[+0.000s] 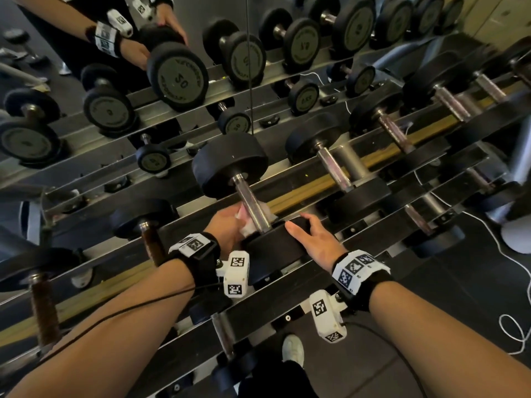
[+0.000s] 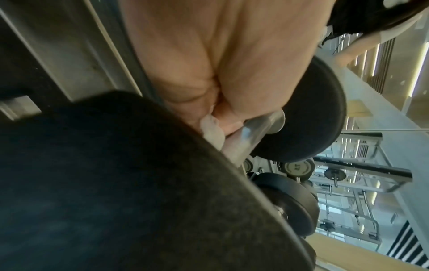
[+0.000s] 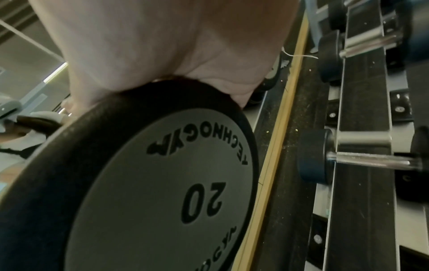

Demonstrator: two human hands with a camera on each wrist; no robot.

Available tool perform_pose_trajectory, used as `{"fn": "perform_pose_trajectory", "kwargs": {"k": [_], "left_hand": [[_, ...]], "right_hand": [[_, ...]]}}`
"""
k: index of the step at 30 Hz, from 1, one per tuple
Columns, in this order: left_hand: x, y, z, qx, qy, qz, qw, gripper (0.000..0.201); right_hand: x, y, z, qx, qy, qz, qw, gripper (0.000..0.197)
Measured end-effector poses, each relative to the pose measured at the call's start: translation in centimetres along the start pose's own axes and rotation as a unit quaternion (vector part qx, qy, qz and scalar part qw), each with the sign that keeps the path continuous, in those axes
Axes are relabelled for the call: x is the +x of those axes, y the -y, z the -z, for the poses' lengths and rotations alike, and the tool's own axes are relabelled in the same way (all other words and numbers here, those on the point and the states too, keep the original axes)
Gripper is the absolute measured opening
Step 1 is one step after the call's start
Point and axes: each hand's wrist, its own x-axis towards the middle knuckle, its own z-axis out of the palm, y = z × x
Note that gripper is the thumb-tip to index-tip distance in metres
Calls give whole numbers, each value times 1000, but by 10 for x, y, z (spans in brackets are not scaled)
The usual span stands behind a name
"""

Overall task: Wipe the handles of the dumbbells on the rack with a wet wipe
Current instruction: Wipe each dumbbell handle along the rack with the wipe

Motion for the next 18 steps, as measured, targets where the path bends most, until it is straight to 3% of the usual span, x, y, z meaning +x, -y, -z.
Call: {"fn": "perform_pose_trajectory", "kwargs": {"k": [5, 8, 11, 18], "left_hand": [[-13, 5, 16, 21, 50, 13, 998, 44], [-6, -4, 20, -11, 18, -22, 1000, 49], [-3, -10, 8, -40, -26, -45, 998, 39], [-33, 3, -1, 22, 27, -20, 999, 36]], "right_hand": [[-2, -1, -2, -4, -13, -2, 1000, 68], [-2, -2, -3, 2, -17, -2, 1000, 63], [-1, -2, -3, 9, -15, -3, 1000, 61], [2, -7, -5, 22, -26, 6, 999, 80]]}}
